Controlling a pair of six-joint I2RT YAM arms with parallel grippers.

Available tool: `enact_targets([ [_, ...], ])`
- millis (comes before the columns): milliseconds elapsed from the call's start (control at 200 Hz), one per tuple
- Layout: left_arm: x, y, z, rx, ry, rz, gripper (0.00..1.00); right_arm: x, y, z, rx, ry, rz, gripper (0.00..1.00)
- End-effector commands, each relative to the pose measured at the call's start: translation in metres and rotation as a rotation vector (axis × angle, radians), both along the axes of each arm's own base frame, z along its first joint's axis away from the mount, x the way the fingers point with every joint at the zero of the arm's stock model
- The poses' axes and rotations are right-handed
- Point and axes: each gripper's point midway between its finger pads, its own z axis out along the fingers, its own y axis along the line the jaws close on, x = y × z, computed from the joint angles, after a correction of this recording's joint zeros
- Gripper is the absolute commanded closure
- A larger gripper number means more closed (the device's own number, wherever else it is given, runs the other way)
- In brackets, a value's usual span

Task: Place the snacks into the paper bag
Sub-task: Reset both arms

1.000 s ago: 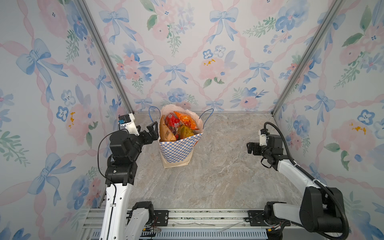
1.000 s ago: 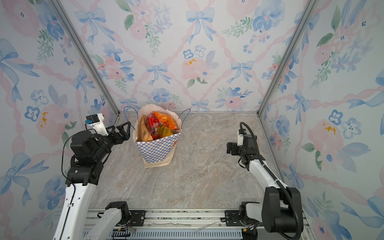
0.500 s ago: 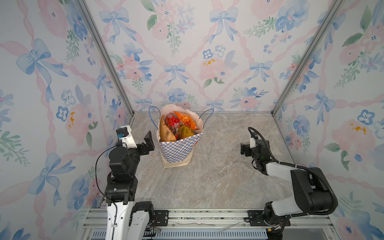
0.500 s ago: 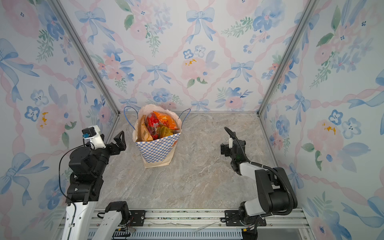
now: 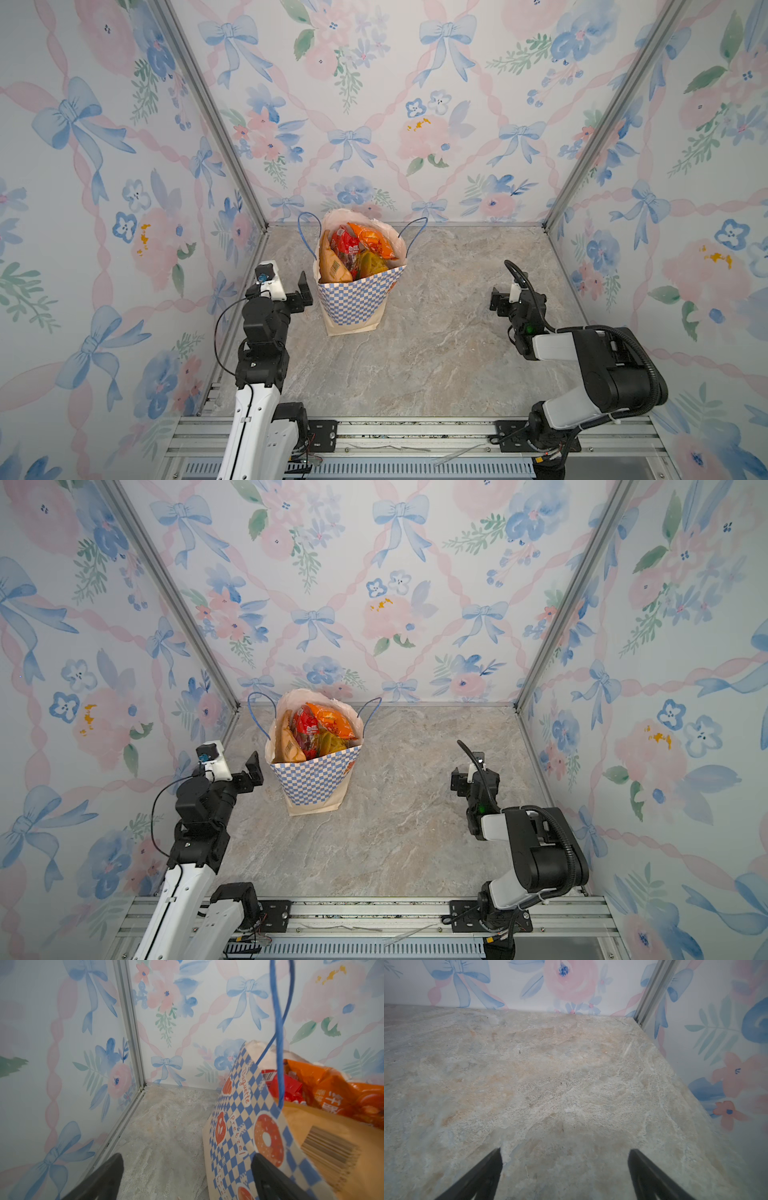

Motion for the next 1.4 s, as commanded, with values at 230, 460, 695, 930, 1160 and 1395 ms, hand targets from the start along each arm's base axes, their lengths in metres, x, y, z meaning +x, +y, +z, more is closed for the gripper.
enact_targets([
  [230,0.018,0.003,-0.062,-0.017,-0.133,0.030,0.02,0.004,-0.003,0.011,0.018,-0.050,-0.023,0.03],
  [460,0.021,0.001,-0.102,0.009,-0.104,0.020,0.02,0.004,-0.003,0.011,0.016,-0.050,-0.024,0.04],
  [695,0.032,-0.002,-0.121,0.019,-0.067,0.028,0.02,0.004,-0.003,0.011,0.017,-0.049,-0.024,0.03],
  [930,0.060,-0.010,-0.132,0.087,0.024,0.034,0.02,0.004,-0.003,0.010,0.016,-0.047,-0.024,0.03],
  [1160,0.059,-0.011,-0.131,0.105,0.023,0.052,0.02,0.005,-0.003,0.011,0.016,-0.049,-0.023,0.03],
  [1395,0.063,-0.015,-0.133,0.119,0.036,0.037,0.02,0.005,-0.003,0.010,0.016,-0.046,-0.023,0.03],
])
